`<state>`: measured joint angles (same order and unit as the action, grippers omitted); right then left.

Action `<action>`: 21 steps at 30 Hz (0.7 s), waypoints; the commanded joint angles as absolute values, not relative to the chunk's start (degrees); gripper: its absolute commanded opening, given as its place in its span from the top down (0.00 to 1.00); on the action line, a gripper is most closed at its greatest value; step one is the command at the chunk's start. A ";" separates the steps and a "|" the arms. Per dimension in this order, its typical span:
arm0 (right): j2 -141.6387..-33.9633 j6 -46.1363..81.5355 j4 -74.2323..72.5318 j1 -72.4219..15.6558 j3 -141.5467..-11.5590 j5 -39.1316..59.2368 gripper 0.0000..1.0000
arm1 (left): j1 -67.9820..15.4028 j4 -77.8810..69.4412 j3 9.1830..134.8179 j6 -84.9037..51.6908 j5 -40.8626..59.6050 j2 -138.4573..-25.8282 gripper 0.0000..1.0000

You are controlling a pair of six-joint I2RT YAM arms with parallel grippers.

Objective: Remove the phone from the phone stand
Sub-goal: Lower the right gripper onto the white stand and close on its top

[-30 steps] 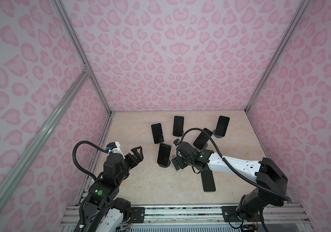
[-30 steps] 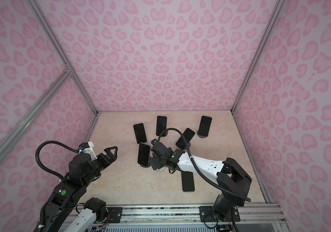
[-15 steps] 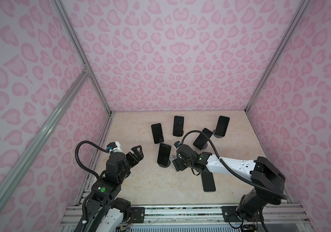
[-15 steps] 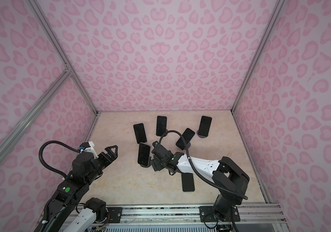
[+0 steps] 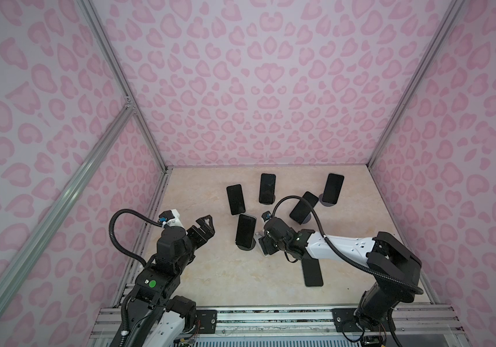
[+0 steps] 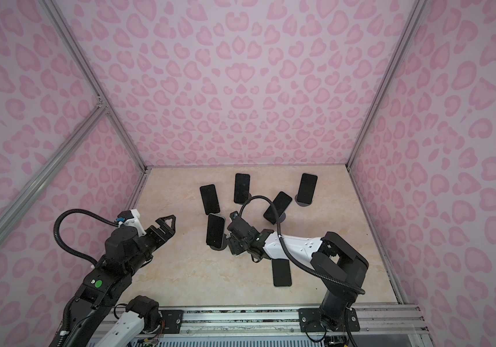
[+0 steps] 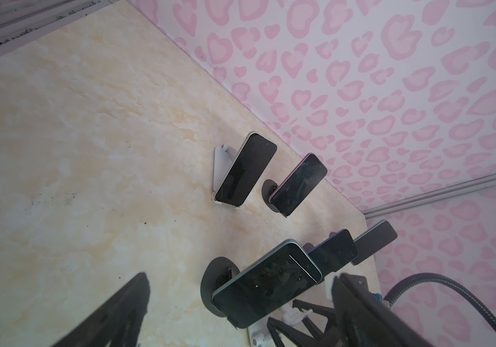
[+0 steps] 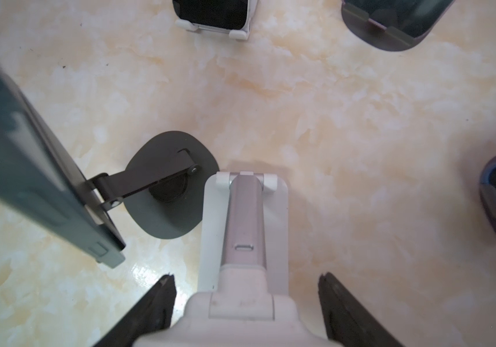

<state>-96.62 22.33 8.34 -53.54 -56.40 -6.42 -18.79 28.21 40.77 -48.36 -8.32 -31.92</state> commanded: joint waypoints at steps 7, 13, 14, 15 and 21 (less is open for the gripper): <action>-94.38 23.55 7.01 -53.77 -54.02 -7.71 0.42 | -18.72 26.98 42.58 -46.79 -8.53 -32.73 0.02; -90.50 23.36 9.44 -53.84 -52.87 -9.67 0.45 | -18.72 27.08 42.49 -46.14 -8.79 -32.54 0.02; -89.86 23.30 10.11 -53.79 -52.88 -10.32 0.45 | -18.74 27.18 42.54 -46.04 -8.79 -32.53 0.02; -89.08 23.43 10.96 -53.83 -52.80 -11.08 0.45 | -18.72 27.16 42.55 -45.82 -8.75 -32.59 0.02; -84.37 23.01 14.26 -51.71 -52.72 -13.35 0.45 | -18.72 29.00 43.96 -42.31 -10.55 -33.04 0.02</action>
